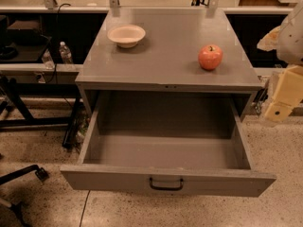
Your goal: Place apple into top drawer
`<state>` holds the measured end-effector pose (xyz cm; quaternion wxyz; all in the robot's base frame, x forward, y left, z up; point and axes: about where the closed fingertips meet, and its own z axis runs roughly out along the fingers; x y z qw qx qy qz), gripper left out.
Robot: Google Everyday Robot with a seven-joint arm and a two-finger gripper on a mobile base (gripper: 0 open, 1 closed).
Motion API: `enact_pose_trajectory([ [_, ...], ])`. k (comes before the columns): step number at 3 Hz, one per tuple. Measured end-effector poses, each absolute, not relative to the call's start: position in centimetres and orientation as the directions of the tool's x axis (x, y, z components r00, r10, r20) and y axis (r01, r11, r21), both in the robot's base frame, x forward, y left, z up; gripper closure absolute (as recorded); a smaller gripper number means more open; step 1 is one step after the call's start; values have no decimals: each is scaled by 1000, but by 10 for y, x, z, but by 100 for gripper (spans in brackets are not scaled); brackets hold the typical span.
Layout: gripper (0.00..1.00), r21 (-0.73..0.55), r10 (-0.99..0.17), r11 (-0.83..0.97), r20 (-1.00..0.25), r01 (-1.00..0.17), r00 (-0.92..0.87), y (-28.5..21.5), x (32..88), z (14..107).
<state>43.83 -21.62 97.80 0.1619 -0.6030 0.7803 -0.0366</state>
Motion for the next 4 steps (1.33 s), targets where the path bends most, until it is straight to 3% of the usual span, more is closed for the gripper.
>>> enact_pose_trajectory([
  [2, 0, -265, -947, 283, -226, -922, -226, -217, 441, 979],
  [3, 0, -304, -914, 343, -325, -889, -241, -229, 468, 978],
  [4, 0, -336, -823, 460, -510, -822, -253, -254, 516, 976],
])
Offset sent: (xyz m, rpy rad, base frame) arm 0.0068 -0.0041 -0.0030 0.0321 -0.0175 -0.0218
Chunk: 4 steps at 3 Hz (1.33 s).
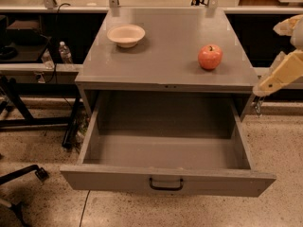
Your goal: Place apple into top drawer
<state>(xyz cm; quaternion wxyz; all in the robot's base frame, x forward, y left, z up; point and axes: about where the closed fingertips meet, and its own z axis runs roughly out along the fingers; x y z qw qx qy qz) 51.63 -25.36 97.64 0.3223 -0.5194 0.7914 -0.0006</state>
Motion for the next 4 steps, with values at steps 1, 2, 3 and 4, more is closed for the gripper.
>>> enact_pose_trajectory([
  [1, 0, -324, -705, 579, -660, -748, -260, -273, 570, 975],
  [2, 0, -256, -594, 661, -752, -705, -284, -275, 621, 966],
  [3, 0, -190, -554, 681, -765, -707, -328, -259, 650, 955],
  [4, 0, -112, -528, 696, -750, -710, -399, -245, 675, 928],
])
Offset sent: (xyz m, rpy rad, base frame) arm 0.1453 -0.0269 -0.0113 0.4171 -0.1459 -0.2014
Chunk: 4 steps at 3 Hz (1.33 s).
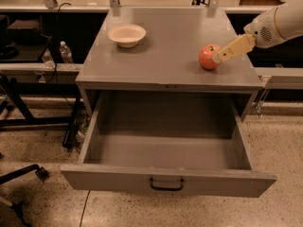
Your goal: Place apple into top drawer
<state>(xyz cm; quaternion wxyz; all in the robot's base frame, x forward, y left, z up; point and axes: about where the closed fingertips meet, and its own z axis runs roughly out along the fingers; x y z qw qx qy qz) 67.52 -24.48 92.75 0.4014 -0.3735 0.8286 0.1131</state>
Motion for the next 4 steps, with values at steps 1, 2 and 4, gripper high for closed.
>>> enact_pose_trajectory([
  [1, 0, -49, -507, 708, -729, -704, -459, -230, 704, 890],
  [2, 0, -22, -497, 714, -720, -700, -485, -224, 722, 869],
  [4, 43, -5, -482, 717, -726, -697, -491, -211, 742, 856],
])
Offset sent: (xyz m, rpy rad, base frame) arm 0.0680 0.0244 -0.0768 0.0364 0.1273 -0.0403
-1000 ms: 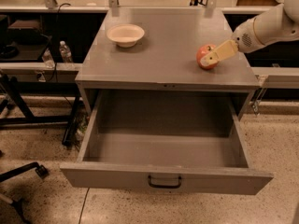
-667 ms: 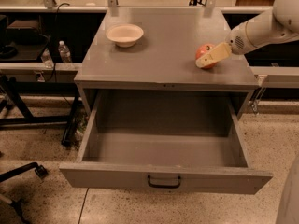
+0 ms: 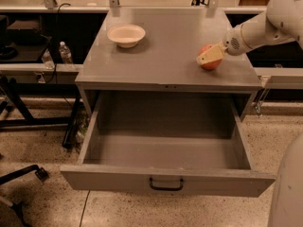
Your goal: Place apple into top drawer
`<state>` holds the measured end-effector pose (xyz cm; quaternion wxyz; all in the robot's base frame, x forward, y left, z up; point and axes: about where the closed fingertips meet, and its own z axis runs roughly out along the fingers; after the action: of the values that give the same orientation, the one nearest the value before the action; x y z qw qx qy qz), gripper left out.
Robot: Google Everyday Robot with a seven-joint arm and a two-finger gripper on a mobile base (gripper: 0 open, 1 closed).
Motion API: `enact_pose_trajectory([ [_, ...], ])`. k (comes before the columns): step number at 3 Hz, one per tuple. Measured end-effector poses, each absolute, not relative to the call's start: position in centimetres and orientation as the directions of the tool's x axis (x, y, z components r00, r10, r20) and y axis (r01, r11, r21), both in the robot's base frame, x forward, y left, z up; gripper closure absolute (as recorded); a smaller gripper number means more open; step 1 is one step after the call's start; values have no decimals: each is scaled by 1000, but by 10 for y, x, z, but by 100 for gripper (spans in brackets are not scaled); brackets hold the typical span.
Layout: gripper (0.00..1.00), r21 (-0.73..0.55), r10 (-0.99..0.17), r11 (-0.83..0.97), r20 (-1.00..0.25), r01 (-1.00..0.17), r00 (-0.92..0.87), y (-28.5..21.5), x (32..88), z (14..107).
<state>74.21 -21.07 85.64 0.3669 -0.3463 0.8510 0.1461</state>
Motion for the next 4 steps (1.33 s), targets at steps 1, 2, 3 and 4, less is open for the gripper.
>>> enact_pose_trajectory([
  [1, 73, -20, -501, 688, -736, -725, -455, -197, 724, 866],
  [2, 96, -42, -562, 613, -725, -789, -398, -181, 681, 876],
  [3, 100, -42, -567, 607, -723, -793, -396, -178, 680, 875],
  [4, 100, -42, -567, 607, -723, -793, -396, -178, 680, 875],
])
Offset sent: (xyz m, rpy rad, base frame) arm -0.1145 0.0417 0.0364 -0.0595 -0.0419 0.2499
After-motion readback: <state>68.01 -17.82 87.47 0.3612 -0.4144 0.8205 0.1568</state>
